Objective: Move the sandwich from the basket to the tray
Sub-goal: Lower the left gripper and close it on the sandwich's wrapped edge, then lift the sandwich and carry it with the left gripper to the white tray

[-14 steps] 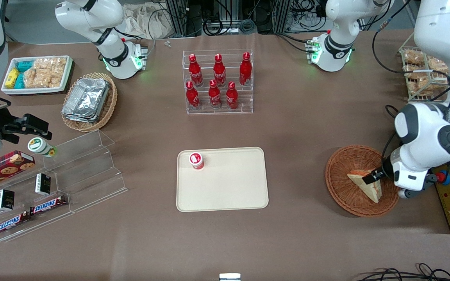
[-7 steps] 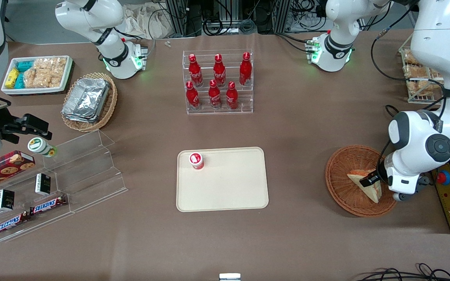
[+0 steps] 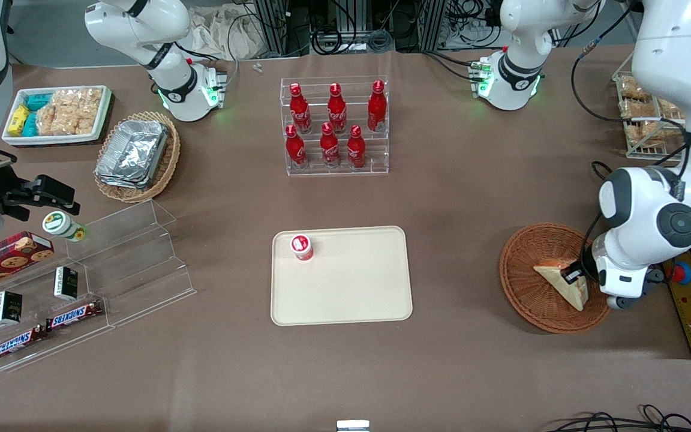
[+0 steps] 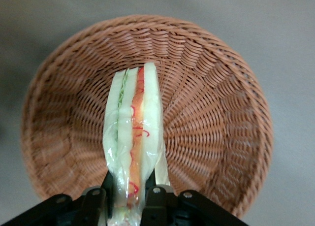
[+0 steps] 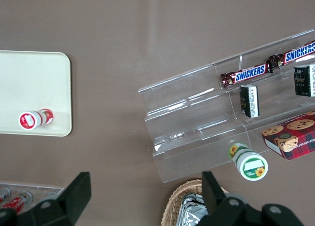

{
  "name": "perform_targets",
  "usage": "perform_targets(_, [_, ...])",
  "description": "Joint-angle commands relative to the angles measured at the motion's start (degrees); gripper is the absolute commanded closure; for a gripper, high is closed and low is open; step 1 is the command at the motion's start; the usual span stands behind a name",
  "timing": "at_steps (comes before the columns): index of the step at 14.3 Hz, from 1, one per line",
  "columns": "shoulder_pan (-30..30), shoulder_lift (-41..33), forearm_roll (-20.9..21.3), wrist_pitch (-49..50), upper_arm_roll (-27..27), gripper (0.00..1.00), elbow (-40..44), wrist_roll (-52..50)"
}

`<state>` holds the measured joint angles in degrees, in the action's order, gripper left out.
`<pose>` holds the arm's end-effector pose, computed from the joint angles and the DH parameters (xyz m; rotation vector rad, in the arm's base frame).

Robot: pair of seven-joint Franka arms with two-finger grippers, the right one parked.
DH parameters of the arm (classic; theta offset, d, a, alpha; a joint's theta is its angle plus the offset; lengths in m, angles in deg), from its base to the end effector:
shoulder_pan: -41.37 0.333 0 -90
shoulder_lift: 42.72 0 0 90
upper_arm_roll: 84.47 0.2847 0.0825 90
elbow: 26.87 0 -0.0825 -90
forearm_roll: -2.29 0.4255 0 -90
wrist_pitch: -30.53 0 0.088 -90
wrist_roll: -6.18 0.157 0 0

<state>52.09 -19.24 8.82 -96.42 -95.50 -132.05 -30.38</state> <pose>0.6573 0.0052 0.2049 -2.9925 -0.8896 0.0235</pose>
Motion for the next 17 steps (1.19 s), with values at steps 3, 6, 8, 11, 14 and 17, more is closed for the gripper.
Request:
perform_targets(3, [-0.3,-4.7,0.5,28.4,-6.7,1.0,17.9,-2.6])
perform_targets(6, [-0.3,-4.7,0.5,35.5,-12.5,1.0,24.0,-2.6])
perform_targets(8, [-0.3,-4.6,0.5,35.5,-16.3,1.0,24.2,-2.6])
perform_targets(11, [-0.3,-3.4,0.9,36.3,-21.2,1.0,25.9,-1.6])
perform_targets(14, [-6.0,-1.4,1.7,35.6,-23.7,1.0,25.9,-0.7])
perform_targets(17, [-12.2,2.6,5.8,30.6,-23.7,0.99,26.3,2.0])
